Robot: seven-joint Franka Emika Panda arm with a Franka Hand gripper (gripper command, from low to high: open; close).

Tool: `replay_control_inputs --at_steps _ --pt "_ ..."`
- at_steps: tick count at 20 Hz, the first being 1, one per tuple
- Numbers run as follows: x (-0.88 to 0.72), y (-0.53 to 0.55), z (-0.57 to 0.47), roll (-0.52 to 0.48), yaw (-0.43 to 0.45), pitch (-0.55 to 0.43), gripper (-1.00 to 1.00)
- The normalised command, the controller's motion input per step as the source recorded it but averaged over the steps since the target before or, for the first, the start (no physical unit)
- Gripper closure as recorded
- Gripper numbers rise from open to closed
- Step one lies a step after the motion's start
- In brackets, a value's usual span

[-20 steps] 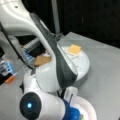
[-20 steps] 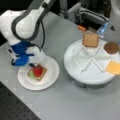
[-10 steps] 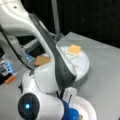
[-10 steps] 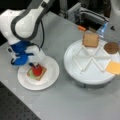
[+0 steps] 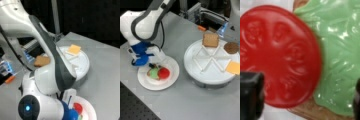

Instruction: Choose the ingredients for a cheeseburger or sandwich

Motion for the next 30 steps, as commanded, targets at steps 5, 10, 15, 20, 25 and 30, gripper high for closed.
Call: replay_control_inputs --at_steps 5,10,15,20,25,30 --pt "0.09 -0.08 -0.03 0.2 0.036 -0.111 -1.0" --pt "0.07 -0.08 0.01 0.206 0.036 -0.09 -1.0" --pt "-0.03 -0.04 0.11 0.192 0.004 -0.05 -1.0" --pt "-0.23 0.11 0.29 0.1 -0.102 0.027 -1.0" --pt "-0.38 0.28 0.29 -0.094 -0.194 0.062 -1.0" --pt "-0.44 0.44 0.14 -0.259 -0.25 0.02 -1.0"
